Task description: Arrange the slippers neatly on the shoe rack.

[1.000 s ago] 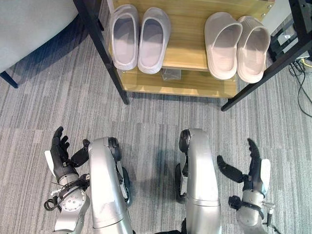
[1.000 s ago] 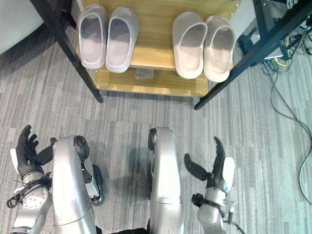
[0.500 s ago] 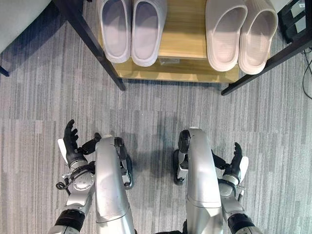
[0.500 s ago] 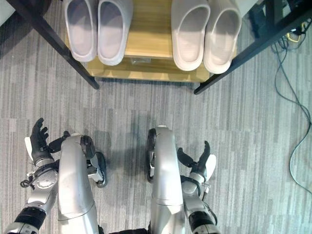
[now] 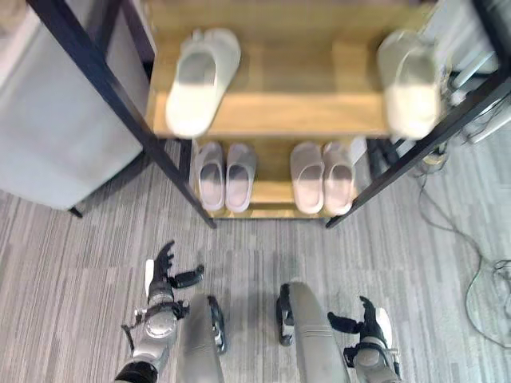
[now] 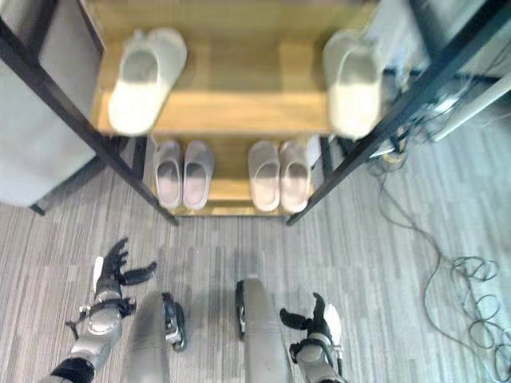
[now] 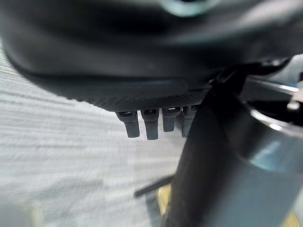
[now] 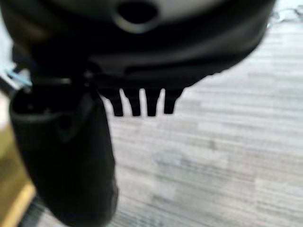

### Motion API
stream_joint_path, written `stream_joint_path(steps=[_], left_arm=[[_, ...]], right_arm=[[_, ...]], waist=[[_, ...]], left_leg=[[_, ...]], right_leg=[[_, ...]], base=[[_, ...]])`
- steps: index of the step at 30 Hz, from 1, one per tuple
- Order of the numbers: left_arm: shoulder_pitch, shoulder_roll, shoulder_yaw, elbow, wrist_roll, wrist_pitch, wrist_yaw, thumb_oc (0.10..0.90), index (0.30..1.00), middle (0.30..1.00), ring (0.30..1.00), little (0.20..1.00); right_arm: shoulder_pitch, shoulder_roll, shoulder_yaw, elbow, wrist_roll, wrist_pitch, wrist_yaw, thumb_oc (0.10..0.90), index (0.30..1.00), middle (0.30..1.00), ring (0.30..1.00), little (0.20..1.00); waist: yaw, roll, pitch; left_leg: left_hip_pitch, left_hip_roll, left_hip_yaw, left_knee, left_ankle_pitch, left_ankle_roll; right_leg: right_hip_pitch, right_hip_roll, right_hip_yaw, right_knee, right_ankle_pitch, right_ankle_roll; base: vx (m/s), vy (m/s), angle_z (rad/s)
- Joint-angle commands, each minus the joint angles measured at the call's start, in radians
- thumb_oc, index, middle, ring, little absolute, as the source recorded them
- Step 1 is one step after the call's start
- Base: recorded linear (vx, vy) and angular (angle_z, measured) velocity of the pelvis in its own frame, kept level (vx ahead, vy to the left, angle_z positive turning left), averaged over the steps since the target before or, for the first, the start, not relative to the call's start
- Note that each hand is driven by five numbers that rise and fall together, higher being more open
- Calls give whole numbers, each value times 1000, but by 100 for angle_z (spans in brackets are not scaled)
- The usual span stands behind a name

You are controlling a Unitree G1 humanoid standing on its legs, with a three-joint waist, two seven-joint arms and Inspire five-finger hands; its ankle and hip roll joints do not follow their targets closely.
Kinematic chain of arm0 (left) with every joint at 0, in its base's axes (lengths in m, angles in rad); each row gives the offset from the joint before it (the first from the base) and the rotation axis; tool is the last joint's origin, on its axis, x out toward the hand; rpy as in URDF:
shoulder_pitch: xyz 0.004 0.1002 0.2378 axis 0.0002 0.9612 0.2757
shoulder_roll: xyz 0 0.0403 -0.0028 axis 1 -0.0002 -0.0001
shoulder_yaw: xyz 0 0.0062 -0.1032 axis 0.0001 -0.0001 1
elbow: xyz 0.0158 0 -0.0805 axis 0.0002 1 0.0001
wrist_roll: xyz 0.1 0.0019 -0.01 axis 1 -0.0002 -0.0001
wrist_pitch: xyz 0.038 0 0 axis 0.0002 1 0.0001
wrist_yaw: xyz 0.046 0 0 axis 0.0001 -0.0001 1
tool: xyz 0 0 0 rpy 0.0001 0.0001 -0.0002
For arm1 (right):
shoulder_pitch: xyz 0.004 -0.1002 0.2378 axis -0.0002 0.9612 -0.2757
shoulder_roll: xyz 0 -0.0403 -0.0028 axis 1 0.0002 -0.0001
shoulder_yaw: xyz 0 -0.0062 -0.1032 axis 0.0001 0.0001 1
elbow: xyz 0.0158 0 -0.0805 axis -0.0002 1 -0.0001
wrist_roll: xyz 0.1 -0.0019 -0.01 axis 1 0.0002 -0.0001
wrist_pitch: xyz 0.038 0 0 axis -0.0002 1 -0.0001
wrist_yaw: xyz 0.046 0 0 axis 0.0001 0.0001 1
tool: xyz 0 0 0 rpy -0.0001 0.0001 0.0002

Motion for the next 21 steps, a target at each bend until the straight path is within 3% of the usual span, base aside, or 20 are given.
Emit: stream_joint_path(steps=[1, 5, 10, 12, 16, 21], left_arm=[[56, -25, -8, 84, 97, -10, -31, 800, 900, 900, 900, 900], [94, -71, -5, 197, 138, 16, -58, 800, 900, 900, 900, 900], [101, -104, -15, 267, 177, 36, -81, 800, 900, 900, 900, 900], [103, -125, -27, 296, 210, 47, -84, 800, 900, 900, 900, 900], [105, -132, -33, 313, 237, 57, -88, 800, 900, 900, 900, 900], [105, -130, -35, 321, 262, 59, -97, 800, 900, 900, 900, 900]], right_arm=[[46, -27, -11, 83, -18, 1, 30, 800, 900, 900, 900, 900], [78, -19, -15, 139, -10, 9, 67, 800, 900, 900, 900, 900], [94, -15, -24, 159, 10, 12, 88, 800, 900, 900, 900, 900], [109, -7, -22, 161, 28, 9, 95, 800, 900, 900, 900, 900], [125, 4, -9, 157, 51, 4, 98, 800, 900, 900, 900, 900], [147, 12, -19, 138, 100, -15, 98, 800, 900, 900, 900, 900]], waist=[[-9, -5, -55], [4, -4, -110], [22, 4, -153], [32, 12, -179], [40, 26, -206], [44, 35, -220]], left_leg=[[163, 1, -5, -292, 189, 33], [431, -16, 43, -573, 314, 1], [605, -59, 74, -804, 348, 1], [700, -89, 83, -958, 369, 6], [790, -109, 84, -1116, 417, 7], [821, -115, 76, -1138, 408, 3]], right_leg=[[219, -9, -6, -385, 184, 51], [474, 8, -5, -652, 289, 87], [627, 12, -30, -861, 363, 121], [711, 13, -39, -993, 404, 139], [793, 15, -53, -1118, 440, 148], [856, 17, -63, -1202, 456, 149]], base=[[273, -38, -16], [281, -27, -8], [140, 32, 4], [107, 50, 12], [29, 38, 7], [-37, 13, 5]])
